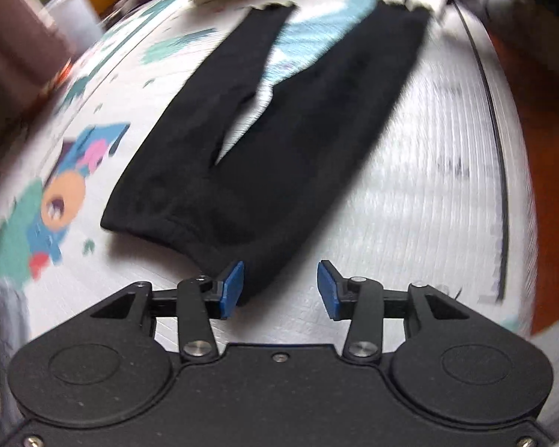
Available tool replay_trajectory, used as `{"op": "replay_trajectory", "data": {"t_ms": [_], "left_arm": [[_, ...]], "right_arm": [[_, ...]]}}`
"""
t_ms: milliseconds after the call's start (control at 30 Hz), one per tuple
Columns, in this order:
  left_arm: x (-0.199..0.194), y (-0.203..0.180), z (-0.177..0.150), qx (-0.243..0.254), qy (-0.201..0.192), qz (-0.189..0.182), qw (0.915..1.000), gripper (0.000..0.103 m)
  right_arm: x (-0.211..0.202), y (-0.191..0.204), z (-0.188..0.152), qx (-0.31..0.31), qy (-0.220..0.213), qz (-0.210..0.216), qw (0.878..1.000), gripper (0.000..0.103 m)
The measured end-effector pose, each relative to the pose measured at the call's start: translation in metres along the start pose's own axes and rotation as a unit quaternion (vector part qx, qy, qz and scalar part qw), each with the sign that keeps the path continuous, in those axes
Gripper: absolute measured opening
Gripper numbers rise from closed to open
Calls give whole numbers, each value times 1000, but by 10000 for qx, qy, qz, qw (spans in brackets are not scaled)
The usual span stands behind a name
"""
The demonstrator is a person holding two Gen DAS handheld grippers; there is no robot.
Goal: Fold clothes
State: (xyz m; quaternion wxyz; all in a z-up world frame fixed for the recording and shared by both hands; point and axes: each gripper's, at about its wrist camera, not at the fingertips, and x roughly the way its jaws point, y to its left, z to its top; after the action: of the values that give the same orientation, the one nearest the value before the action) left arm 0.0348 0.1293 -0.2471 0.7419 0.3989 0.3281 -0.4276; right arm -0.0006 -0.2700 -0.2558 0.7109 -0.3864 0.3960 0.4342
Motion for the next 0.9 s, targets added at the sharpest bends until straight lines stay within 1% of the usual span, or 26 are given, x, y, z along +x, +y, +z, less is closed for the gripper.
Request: {"op": "replay_trajectory", "data": {"t_ms": [133,233,333,467,533,600,633,733,833,900], "left_arm": [[9,-4,-2,479,54,69,9988,46],[13,-6,-4,671,73,52,9977,47],[16,-5,-3,1011,70,-25,9948,49],[17,-3,2,1312,163,-154,9911,49],[18,-4,4,1504,240,-89,9883,49],[20,-5,6,1696,316,-22,9850,49],[21,-5,6,1749,325,-46,9840,49],[23,-1,9,1809,409,-148,9825,49],[27,2,14,1732,513,-234,9833,47],[28,4,14,1680,530,-230,9841,48]], "right_arm": [[3,11,-8,-276,186,-114,9994,44],[4,6,-12,-133,163,-27,9998,44],[5,-6,-15,124,174,209,9996,44],[8,-18,-20,442,127,485,9978,45],[8,-21,-20,478,136,581,9971,44],[8,-23,-19,506,176,641,9965,41],[8,-25,-19,532,186,664,9962,39],[9,-32,-19,569,224,703,9956,27],[11,-34,-17,443,272,727,9960,24],[13,-36,-16,360,305,743,9961,24]]}}
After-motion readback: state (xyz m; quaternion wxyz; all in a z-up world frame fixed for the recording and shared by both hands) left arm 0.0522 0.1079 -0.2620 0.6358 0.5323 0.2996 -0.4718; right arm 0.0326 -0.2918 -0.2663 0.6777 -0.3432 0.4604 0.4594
